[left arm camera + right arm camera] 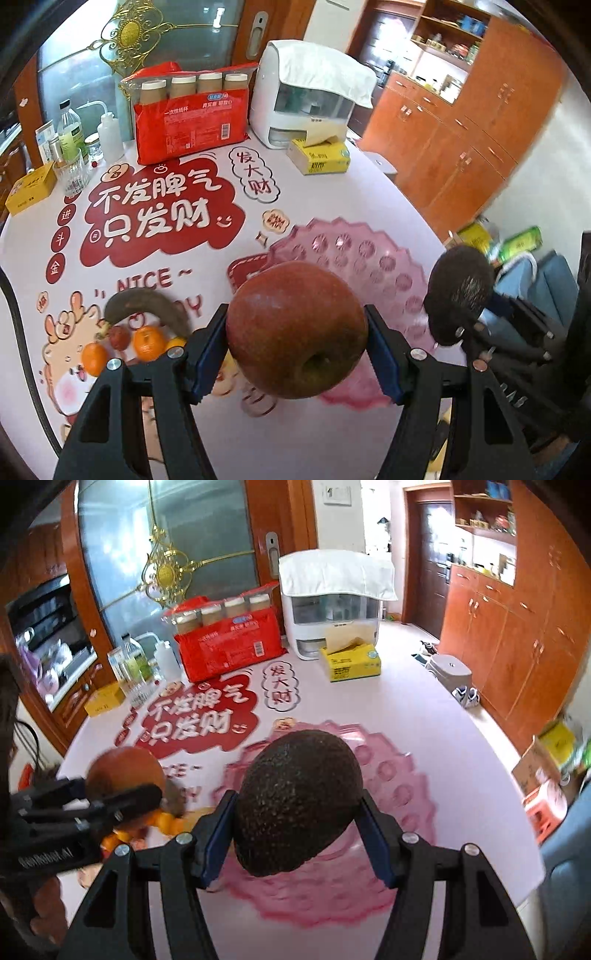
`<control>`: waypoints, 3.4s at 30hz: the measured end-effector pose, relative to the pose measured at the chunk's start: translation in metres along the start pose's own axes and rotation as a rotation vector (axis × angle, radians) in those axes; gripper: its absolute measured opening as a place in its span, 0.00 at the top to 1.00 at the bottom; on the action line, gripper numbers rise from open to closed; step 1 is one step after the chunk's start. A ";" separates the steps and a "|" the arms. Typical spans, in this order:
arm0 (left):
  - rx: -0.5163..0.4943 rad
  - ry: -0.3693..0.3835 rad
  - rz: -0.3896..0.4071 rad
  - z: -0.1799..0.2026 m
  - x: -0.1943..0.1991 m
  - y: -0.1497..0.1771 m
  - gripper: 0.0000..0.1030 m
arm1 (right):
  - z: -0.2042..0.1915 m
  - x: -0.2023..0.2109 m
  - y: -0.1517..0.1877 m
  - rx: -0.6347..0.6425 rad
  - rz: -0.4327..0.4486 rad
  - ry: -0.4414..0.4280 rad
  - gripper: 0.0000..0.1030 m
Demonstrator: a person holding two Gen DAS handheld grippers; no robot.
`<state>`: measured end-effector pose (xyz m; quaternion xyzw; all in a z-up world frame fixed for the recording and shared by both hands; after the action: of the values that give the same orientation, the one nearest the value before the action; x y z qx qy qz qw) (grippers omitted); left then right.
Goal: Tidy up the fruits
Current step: 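Carry apple and avocado into the pink bowl and open both tools, then withdraw both tools from the bowl back toward the fruit row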
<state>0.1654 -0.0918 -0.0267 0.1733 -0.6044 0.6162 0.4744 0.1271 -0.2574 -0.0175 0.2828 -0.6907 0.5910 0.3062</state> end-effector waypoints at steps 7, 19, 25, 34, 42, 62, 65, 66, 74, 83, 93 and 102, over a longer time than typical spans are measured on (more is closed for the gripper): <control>0.028 -0.062 0.002 0.043 -0.032 -0.018 0.34 | 0.052 -0.023 -0.006 0.089 -0.049 0.008 0.38; 0.013 -0.193 -0.164 0.068 -0.128 -0.009 0.34 | 0.079 -0.087 0.010 0.177 -0.167 -0.037 0.38; 0.031 -0.233 -0.251 0.058 -0.163 0.009 0.34 | 0.068 -0.120 0.032 0.245 -0.253 -0.062 0.38; 0.087 -0.236 -0.317 0.042 -0.181 0.018 0.34 | 0.051 -0.135 0.034 0.329 -0.278 -0.112 0.47; 0.093 -0.197 -0.295 0.042 -0.173 0.014 0.07 | 0.052 -0.139 0.033 0.297 -0.311 -0.142 0.44; 0.072 -0.156 -0.108 0.055 -0.102 0.010 0.06 | 0.069 -0.108 0.036 0.192 -0.274 -0.123 0.42; 0.046 -0.164 -0.111 0.058 -0.090 0.013 0.06 | 0.069 -0.098 0.037 0.181 -0.260 -0.110 0.42; 0.040 -0.168 -0.109 0.058 -0.087 0.013 0.06 | 0.068 -0.095 0.038 0.176 -0.256 -0.107 0.42; -0.011 -0.169 -0.094 0.063 -0.054 0.015 0.06 | 0.064 -0.067 0.042 0.133 -0.221 -0.094 0.42; -0.081 -0.174 -0.056 0.069 -0.013 0.017 0.06 | 0.050 -0.035 0.039 0.113 -0.165 -0.102 0.42; -0.088 -0.123 -0.015 0.059 0.023 0.017 0.02 | 0.029 0.005 0.025 0.100 -0.067 -0.110 0.42; -0.099 -0.163 0.077 0.024 0.067 0.009 0.02 | 0.011 0.024 0.022 0.060 -0.026 -0.085 0.42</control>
<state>0.1168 -0.0872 0.0261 0.1760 -0.6768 0.5873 0.4075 0.0941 -0.2659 -0.0144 0.3256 -0.6815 0.5947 0.2755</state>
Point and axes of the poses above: each gripper's, at about its wrist camera, not at the fingertips, and x roughly against the way its jaws point, z to its right, y to its underside, the point moved 4 cm from there along -x, roughly the way its jaws point, and after that the axes turned 5 degrees about -x, right-handed, at the moved point
